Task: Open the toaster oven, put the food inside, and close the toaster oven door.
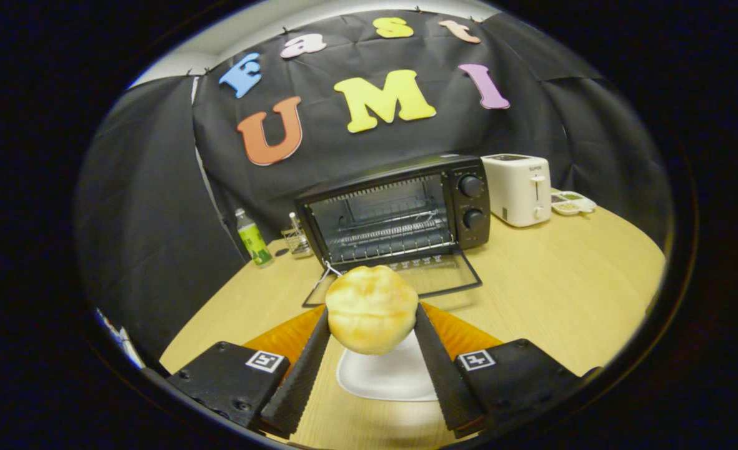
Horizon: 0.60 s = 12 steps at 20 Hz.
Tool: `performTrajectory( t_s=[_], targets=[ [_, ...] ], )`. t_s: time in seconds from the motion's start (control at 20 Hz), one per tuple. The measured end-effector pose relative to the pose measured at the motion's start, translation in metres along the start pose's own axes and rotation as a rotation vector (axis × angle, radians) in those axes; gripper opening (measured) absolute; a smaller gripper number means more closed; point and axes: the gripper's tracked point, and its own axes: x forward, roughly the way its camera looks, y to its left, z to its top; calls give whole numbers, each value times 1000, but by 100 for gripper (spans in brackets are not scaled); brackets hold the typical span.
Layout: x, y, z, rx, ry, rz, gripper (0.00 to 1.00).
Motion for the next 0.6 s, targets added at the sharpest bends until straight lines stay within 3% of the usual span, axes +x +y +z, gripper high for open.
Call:
performTrajectory(
  t_s=[0.25,0.6],
  targets=[
    [18,23,43,147,-153,120,86],
    [80,22,66,218,-183,189,86]
  ],
)
